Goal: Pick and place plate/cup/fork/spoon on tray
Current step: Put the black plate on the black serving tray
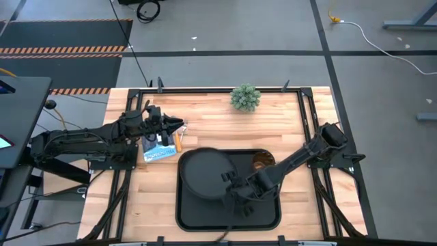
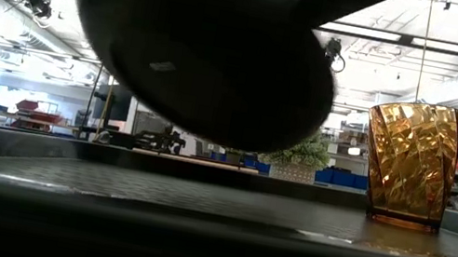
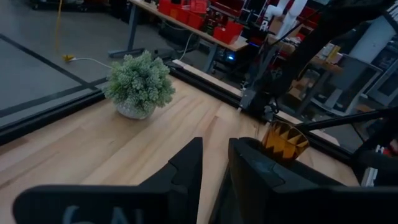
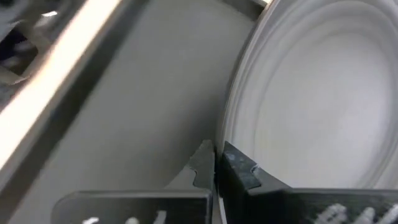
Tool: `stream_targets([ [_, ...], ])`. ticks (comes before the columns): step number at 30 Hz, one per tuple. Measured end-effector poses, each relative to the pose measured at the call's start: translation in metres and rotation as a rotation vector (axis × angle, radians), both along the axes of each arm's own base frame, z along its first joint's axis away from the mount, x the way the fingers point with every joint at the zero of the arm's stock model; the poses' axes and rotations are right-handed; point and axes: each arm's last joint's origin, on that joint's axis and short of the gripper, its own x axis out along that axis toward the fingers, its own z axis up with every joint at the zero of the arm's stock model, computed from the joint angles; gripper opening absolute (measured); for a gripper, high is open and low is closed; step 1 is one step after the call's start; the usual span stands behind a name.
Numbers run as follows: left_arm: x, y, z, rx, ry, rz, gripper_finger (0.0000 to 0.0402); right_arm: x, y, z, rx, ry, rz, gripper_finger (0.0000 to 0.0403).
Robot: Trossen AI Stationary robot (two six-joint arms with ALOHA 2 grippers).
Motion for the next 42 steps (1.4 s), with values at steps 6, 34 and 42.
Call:
stream_targets([
  [6, 0.000, 0.000, 0.000, -0.004, 0.000, 0.001, 0.0087, -0.010, 0.011, -0.003, -0.038, 0.057, 0.176, 0.0012],
  [34, 0.000, 0.000, 0.000, -0.012, -0.002, 0.001, 0.0087, -0.042, 0.041, -0.018, -0.056, 0.164, 0.332, 0.0012],
  [42, 0.000, 0.000, 0.000, -0.012, -0.003, 0.002, 0.0087, -0.053, 0.045, -0.032, -0.114, 0.182, 0.351, 0.0012],
])
